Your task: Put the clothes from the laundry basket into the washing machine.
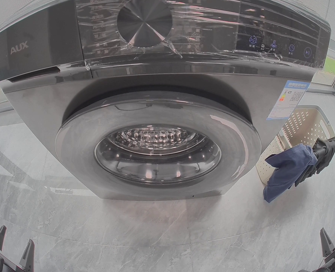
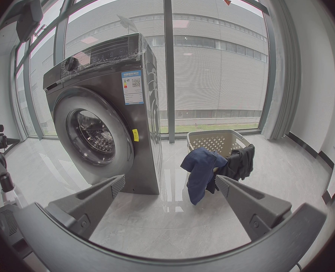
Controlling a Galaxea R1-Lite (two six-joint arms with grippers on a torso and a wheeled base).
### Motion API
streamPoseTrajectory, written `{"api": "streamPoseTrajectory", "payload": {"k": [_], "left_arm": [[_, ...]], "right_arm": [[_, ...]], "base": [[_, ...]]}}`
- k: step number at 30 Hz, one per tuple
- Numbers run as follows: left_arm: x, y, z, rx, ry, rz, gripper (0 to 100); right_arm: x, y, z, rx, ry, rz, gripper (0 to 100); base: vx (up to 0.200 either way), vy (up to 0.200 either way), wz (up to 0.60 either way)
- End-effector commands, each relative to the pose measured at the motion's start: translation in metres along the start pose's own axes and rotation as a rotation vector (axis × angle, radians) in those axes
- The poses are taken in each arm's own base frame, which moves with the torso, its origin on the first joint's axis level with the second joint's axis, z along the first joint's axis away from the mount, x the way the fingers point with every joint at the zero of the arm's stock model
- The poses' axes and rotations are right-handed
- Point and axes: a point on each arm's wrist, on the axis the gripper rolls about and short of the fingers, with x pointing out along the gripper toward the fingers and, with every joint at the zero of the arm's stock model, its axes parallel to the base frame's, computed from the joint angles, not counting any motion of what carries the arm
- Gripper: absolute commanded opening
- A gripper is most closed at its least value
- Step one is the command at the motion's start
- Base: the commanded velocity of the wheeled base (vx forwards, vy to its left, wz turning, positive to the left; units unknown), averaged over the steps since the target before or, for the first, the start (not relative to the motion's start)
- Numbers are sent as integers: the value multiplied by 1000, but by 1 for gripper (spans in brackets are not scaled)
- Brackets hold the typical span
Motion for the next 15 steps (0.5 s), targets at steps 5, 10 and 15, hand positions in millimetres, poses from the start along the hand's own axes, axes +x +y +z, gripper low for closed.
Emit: {"api": "streamPoseTrajectory", "payload": {"k": [5,10,15], "left_arm": [[0,0,-5,1,-1,0,100],[0,0,-5,-1,-1,0,100],[0,0,-5,-1,-1,0,100]], "right_arm": [[0,0,-5,1,1,1,100],[0,0,-5,1,1,1,100],[0,0,-5,-1,1,1,100]], "base": [[0,0,0],[0,0,0],[160,0,0]]}}
